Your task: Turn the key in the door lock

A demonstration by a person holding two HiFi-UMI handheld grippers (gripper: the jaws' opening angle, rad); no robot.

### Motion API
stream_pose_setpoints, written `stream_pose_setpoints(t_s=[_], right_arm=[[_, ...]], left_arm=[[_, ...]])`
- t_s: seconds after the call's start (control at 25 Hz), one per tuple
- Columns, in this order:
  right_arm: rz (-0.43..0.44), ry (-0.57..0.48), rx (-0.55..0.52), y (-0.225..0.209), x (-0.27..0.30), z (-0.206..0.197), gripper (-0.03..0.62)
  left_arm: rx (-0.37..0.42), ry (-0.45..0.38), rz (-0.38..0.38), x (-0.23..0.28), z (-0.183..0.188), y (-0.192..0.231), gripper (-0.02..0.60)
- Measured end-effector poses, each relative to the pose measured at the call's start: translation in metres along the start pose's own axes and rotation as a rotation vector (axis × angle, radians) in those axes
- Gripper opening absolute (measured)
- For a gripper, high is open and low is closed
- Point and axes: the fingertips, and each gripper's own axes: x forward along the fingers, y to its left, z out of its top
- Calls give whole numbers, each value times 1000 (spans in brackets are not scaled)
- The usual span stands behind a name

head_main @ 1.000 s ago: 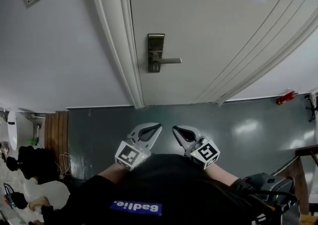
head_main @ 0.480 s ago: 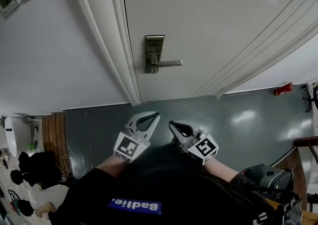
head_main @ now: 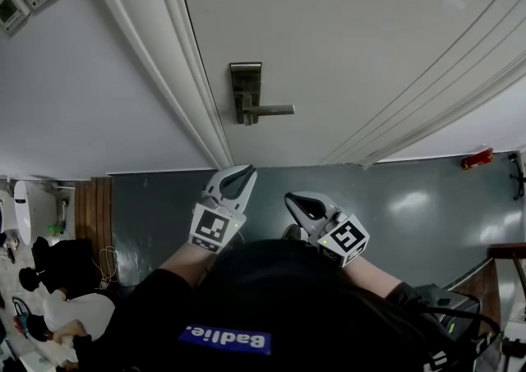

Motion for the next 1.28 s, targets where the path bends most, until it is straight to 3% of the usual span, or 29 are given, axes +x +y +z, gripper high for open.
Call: stream_pose_setpoints(t_s=[0.28,0.4,0.6,0.76,1.28], right_arm=[[14,-10,4,-15,-9,-2,0],[21,-7,-1,-17,-11,-2,0],[14,-6,16,-20,-19,-5,0],[-9,-13,20,-25,-25,-5,0],[-72,-13,71,-40,-43,-18,0]], left_arm=[[58,72,73,27,-11,17,9],[83,107,90,34,-20,24,62],[150,170,123,47,-32,34,93],[250,213,168,59,-35,46,133],[614,467,222,106,-78,74,166]])
